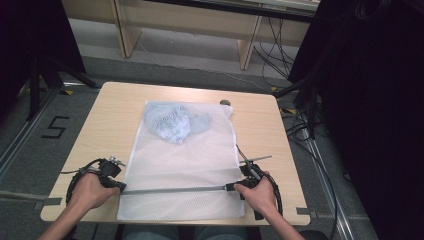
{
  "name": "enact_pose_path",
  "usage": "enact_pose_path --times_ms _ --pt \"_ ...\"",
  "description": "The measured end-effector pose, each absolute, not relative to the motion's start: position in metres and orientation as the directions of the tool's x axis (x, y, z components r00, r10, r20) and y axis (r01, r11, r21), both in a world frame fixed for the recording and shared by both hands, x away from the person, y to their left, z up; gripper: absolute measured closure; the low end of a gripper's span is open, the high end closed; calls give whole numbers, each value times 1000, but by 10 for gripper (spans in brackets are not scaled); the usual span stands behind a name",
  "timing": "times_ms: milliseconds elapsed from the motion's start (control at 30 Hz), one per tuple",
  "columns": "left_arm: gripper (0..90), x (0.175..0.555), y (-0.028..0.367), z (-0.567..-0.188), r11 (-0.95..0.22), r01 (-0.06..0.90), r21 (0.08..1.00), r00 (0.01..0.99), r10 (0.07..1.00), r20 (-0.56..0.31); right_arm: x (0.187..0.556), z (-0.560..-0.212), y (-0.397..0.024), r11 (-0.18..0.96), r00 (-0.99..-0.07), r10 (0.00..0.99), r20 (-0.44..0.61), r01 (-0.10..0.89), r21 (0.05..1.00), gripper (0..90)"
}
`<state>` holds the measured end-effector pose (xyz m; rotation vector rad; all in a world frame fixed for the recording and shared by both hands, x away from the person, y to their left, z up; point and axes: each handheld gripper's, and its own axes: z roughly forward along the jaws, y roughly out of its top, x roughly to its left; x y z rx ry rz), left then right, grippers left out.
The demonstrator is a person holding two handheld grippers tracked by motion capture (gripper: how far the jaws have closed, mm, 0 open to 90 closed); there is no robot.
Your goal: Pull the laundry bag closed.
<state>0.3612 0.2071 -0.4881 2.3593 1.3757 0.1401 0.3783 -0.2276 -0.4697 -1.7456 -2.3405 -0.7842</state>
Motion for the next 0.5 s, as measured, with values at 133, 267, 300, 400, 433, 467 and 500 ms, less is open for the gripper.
enact_pose_path --times_ms 133,267,300,400,433,467,500 --pt "900 361 207 -488 -433 812 390 510 853 -114 378 -470 -230 196 -337 857 390 913 357 868" --pt "900 361 207 -488 -436 811 389 512 851 -113 377 -469 -232 178 -313 862 400 924 338 868" --pt "900 361 207 -488 -434 812 389 511 852 -115 377 -469 -232 171 -308 860 408 926 337 869" --pt "899 361 207 -488 -434 812 390 510 852 -115 377 -468 -235 180 -317 860 401 922 344 869" --pt "900 361 207 -488 -434 812 390 511 852 -114 378 -468 -236 174 -304 865 399 927 331 869" --pt "899 361 207 -488 -435 812 390 511 852 -114 378 -468 -237 176 -311 862 400 924 338 869" --pt "900 361 207 -488 -434 812 390 510 852 -114 377 -468 -237 174 -310 861 402 924 341 869"
